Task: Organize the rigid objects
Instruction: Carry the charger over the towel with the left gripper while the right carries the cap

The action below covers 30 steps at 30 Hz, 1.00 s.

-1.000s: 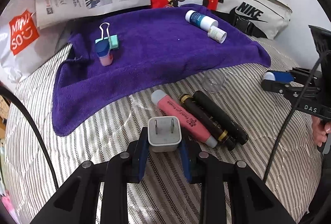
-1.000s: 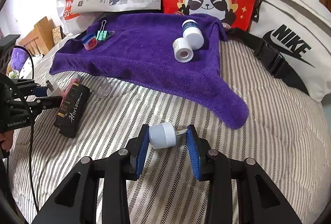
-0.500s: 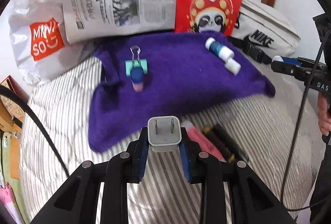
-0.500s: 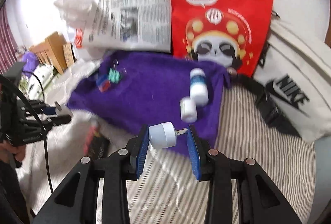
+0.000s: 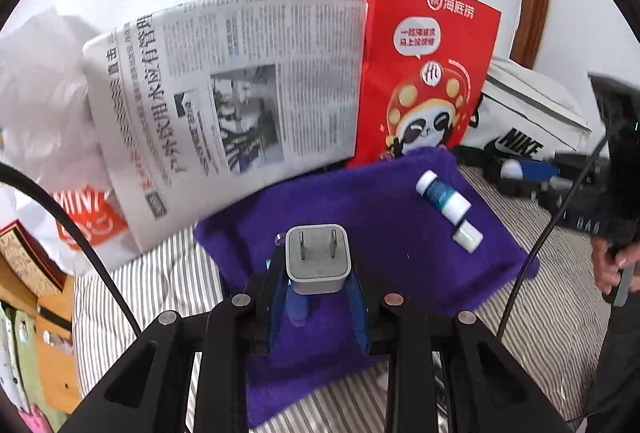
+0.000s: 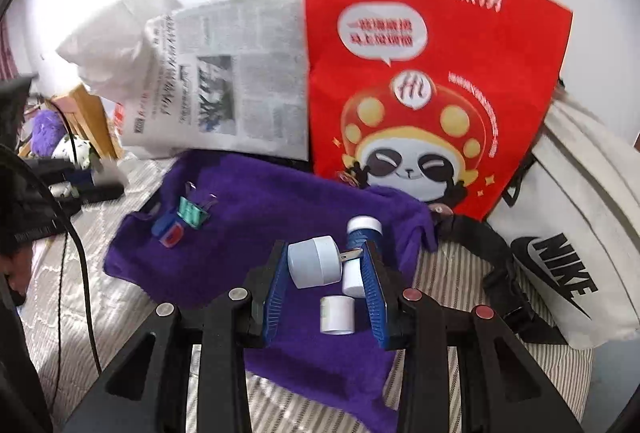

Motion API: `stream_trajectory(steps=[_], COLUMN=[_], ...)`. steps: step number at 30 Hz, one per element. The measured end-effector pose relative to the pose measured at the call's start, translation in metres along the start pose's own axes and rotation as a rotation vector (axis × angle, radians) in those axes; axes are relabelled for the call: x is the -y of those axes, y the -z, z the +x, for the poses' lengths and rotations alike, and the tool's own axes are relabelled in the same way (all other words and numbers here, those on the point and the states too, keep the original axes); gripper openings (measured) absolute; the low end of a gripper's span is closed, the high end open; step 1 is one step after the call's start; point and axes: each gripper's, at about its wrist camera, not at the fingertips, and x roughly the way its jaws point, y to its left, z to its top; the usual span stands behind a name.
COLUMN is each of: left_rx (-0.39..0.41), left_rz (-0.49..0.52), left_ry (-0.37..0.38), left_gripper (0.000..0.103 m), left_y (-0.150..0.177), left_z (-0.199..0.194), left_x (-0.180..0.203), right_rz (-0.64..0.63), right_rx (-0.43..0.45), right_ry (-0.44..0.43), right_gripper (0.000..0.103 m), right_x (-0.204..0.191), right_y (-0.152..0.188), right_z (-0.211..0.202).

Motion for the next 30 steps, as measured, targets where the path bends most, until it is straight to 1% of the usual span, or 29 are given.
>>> stream_trajectory(steps=[2, 3, 5, 7, 11, 20, 22, 28, 30], left_rx=[-0.004, -0.004, -0.031, -0.058, -0.095, -0.159, -0.167, -0.184, -0.186], left_rz=[-0.003, -0.017, -0.038, -0.048, -0.072, -0.047, -0.057, -0.061, -0.062], left_ry=[-0.006, -0.001, 0.013, -0.006, -0.004, -0.012, -0.022, -0.036, -0.036], left_gripper=[0.027, 0.027, 0.027, 0.027, 0.027, 0.027, 0.027, 0.027, 0.027], left_y=[0.0, 0.002, 0.006, 0.011, 0.019, 0.031, 0.032, 0.034, 0.037], left_z=[0.006, 0.01, 0.022, 0.033, 0.043, 0.059, 0.061, 0.065, 0.063], left_x=[-0.005, -0.01, -0.018, -0.025, -0.033, -0.025, -0.027, -0.03, -0.034], right_rz=[0.012, 0.007, 0.005, 0.022, 0.005, -0.055, -0.067, -0.108, -0.121], right_rx=[-0.055, -0.063, -0.072, -0.086, -0.113, -0.172, -0.186, -0.225, -0.238], right_ry=[-0.026, -0.032, -0.051, -0.061, -0.088, -0.152, -0.167, -0.169, -0.148], right_gripper=[0.036, 0.036, 0.036, 0.036, 0.036, 0.036, 0.036, 0.036, 0.036], right_x=[0.005, 0.005, 0.008, 0.01, 0.008, -0.012, -0.017, -0.034, -0.037], right_y=[0.005, 0.007, 0.01, 0.011, 0.016, 0.022, 0.023, 0.029, 0.031], right_z=[0.009, 0.011, 0.016, 0.021, 0.029, 0.05, 0.053, 0.067, 0.072])
